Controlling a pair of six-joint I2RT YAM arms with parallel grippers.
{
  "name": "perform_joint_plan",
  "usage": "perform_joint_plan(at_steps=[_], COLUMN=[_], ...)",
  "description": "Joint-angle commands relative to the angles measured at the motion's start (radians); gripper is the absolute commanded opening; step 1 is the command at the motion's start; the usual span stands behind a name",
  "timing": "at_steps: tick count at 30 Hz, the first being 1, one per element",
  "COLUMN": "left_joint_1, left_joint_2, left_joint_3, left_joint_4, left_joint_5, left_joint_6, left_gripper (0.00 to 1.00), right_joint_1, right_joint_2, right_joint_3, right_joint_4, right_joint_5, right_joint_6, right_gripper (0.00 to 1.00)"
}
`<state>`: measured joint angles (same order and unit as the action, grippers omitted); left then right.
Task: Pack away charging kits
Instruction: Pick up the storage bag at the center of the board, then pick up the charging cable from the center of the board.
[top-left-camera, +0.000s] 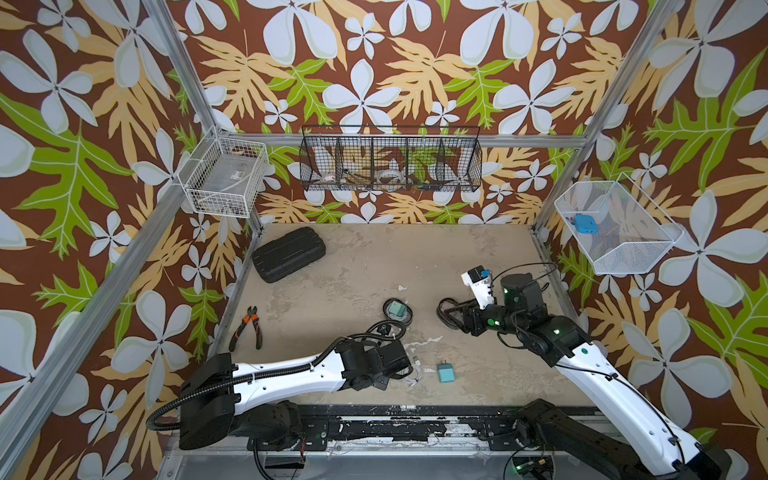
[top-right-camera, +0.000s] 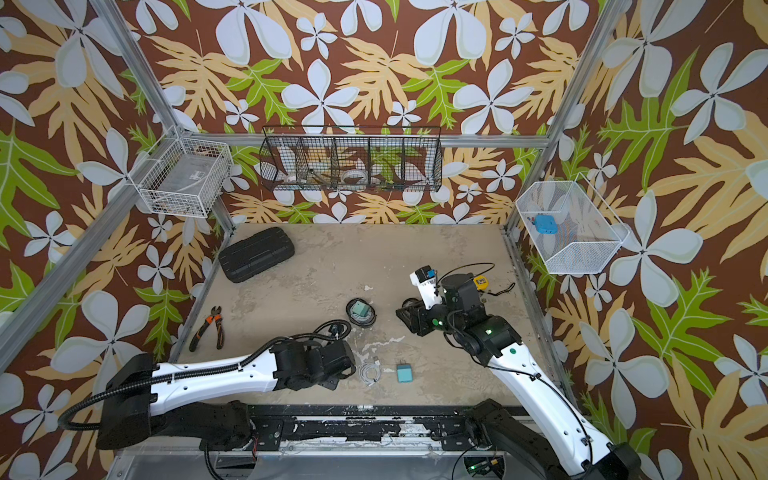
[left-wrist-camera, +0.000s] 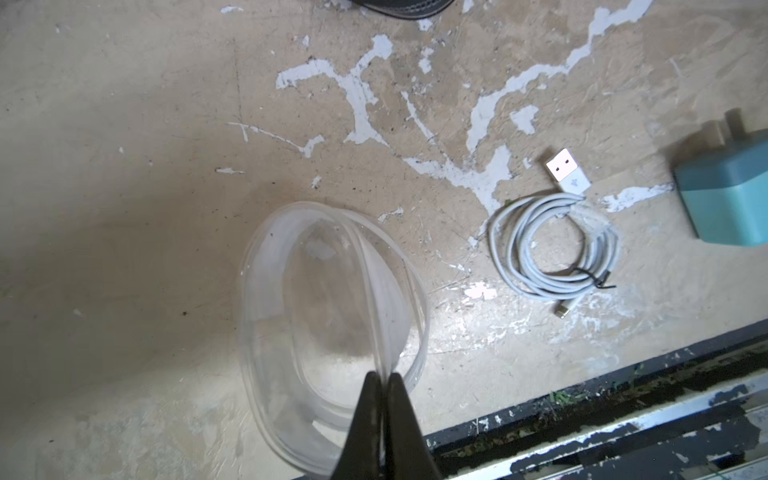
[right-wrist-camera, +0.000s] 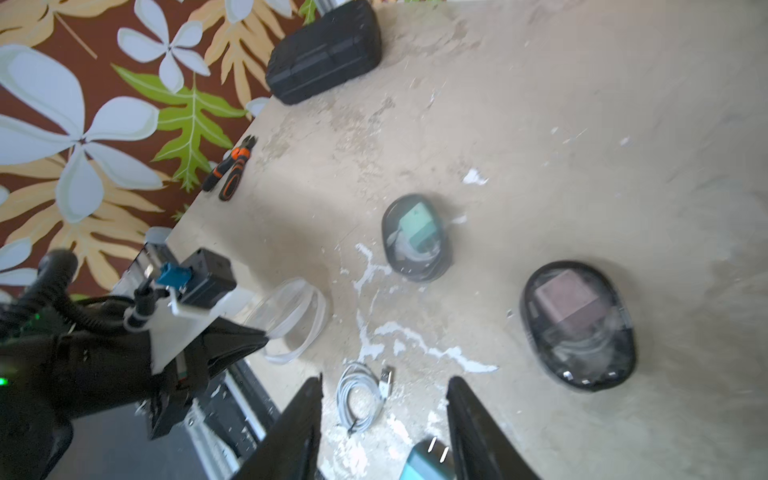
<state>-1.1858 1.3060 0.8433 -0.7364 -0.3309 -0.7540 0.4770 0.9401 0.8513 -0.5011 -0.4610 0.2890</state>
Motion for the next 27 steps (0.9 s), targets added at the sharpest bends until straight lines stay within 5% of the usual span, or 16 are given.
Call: perform_joint_plan(at_steps=[1, 11, 27], left_joint_1=[0.000, -0.004, -0.019], left_joint_2=[-0.041, -0.222, -0.274], left_joint_3=[-0.026, -0.212, -0.252], left_joint_4=[0.066, 0.323, 0.359], left_joint_5=[-0.018, 0.033, 0.005], left_joint_6=[0.005, 0.036, 0.104], left_gripper=[0.00, 0.00, 0.00], right_joint_1=[0.071, 0.325, 0.424], right_joint_2=[-0.021, 0.007, 0.310], right_joint_3=[-0.061, -0.310, -0.287], right_joint_4=[-0.009, 0.156, 0.294], right_joint_5=[-0.044, 0.064, 0.210], right_joint_6=[0.081, 0.377, 0.477], right_gripper=[0.48, 0.56, 0.58])
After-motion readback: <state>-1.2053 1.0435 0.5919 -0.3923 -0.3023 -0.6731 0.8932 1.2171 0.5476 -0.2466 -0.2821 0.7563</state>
